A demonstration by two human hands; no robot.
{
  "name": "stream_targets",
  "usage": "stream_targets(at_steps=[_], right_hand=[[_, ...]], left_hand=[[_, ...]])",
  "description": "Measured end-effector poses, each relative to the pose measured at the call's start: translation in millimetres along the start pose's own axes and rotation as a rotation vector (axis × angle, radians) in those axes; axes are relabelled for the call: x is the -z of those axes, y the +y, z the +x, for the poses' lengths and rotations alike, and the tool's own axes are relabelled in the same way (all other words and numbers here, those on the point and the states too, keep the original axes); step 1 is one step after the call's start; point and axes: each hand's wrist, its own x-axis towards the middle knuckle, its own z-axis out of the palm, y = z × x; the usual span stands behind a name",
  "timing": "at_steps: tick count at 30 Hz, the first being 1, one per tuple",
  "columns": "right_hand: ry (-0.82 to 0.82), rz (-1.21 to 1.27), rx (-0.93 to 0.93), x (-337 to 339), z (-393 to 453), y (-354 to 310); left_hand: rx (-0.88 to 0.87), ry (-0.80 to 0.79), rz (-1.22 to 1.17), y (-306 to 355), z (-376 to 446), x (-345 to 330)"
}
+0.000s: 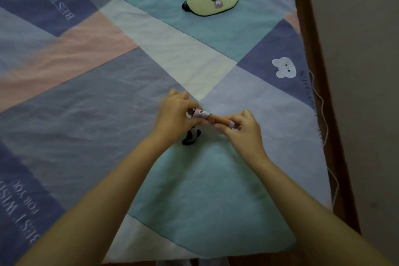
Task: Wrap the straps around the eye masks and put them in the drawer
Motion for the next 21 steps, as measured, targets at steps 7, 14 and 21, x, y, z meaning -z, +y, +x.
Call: stream_targets(at_steps=[7, 14, 21], right_hand=[[-0.112, 0.611, -0.182, 10, 10, -22], [-0.180, 0.782, -0.422, -25, -23, -23], [-0.028, 0.520, -0.257, -31, -23, -11]], left_hand=[[0.499, -0.377, -0.842, 30, 3, 28], [0.854, 0.127, -1.215, 35, 5, 0], [0.980, 0.445, -1.266, 18, 8, 7]])
